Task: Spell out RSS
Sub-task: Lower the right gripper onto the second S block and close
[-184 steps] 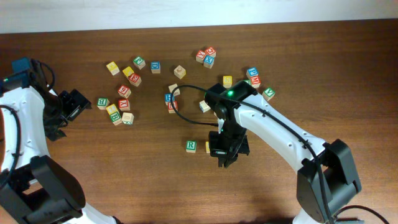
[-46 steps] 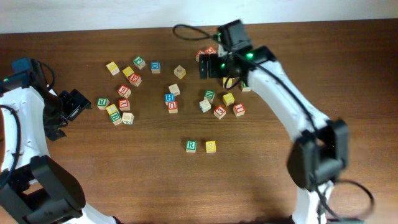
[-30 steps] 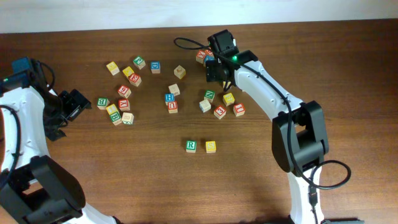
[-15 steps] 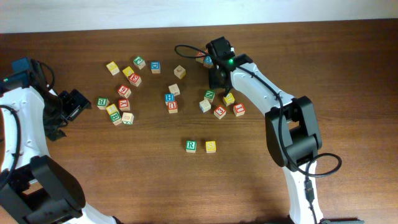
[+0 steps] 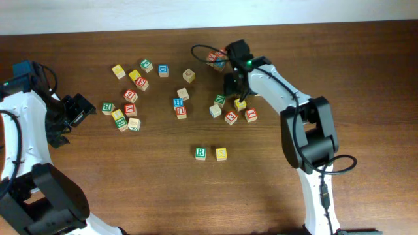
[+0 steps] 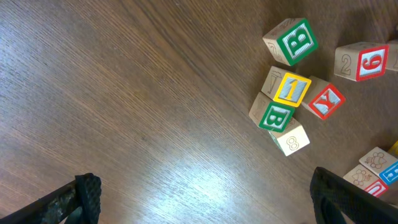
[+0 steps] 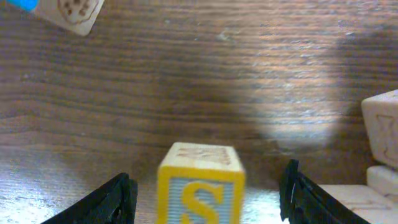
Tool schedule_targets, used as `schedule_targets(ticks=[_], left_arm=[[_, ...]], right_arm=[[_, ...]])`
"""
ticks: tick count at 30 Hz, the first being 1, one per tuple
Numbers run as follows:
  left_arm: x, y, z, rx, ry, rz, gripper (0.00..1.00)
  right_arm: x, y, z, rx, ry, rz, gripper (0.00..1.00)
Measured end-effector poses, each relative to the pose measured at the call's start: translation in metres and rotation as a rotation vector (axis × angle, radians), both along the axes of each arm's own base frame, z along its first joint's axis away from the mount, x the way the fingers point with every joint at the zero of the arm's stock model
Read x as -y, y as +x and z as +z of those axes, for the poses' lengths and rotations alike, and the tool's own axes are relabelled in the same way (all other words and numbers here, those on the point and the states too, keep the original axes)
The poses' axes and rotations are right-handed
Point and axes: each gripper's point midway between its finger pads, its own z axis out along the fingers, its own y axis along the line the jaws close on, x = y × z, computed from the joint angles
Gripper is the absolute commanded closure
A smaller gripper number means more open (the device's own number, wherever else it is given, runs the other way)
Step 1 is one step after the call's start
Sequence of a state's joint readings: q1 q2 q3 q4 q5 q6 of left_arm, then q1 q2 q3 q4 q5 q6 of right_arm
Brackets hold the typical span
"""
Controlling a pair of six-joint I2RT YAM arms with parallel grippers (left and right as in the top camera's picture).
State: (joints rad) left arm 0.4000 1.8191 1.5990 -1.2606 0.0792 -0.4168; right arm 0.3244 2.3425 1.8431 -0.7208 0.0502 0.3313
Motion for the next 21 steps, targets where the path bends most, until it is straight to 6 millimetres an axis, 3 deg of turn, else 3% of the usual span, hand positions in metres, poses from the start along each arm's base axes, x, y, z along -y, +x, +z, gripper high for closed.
schedule_targets(ticks=[5, 21], left_arm=[[0.0000, 0.0001, 0.0000, 0.000, 0.000, 0.000, 0.01], [0.0000, 0.0001, 0.0000, 0.000, 0.000, 0.000, 0.01]], right_arm=[[0.0031, 0.0030, 0.0019, -0.012, 0.058, -0.005, 0.43], [-0.0042, -0.0005, 0.0017, 0.001, -0.002, 0.023, 0.69]])
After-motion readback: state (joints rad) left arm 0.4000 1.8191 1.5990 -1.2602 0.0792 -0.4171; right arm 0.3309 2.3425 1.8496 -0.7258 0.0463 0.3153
